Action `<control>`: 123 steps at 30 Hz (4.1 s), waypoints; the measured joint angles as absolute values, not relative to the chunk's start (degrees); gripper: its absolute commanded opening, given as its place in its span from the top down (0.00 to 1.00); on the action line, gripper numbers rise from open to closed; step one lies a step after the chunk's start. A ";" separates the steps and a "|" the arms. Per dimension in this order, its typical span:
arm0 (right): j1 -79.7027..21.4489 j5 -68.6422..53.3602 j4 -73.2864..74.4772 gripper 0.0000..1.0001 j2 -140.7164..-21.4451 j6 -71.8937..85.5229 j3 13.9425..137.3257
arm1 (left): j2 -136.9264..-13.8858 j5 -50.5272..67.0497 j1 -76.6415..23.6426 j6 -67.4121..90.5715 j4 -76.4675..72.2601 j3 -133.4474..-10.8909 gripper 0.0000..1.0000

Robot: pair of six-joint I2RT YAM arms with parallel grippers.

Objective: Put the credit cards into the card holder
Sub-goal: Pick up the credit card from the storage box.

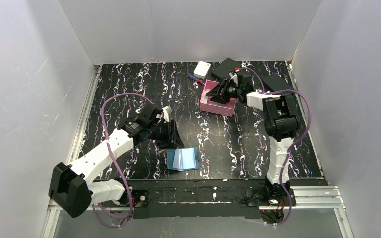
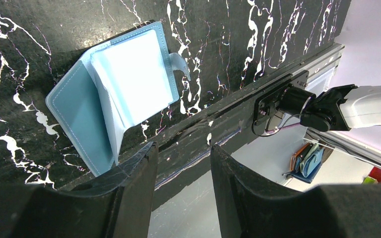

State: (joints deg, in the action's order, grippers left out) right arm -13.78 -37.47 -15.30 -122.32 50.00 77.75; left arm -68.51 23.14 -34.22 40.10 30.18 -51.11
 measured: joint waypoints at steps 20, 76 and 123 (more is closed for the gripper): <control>-13.78 -38.24 -16.96 0.46 -126.31 51.23 78.83 | -68.47 23.24 -34.22 40.38 29.98 -50.94 0.58; -14.66 -36.35 -4.34 0.95 -122.83 50.65 85.66 | -66.96 23.49 -34.22 41.05 28.77 -49.19 0.58; -31.35 -52.07 -14.68 0.99 -86.66 55.39 58.37 | -51.78 28.21 -30.15 62.21 8.46 -39.60 0.26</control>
State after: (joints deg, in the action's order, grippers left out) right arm -31.35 -52.07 -14.68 -86.66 55.39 58.37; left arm -51.78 28.21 -30.15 62.21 8.46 -39.60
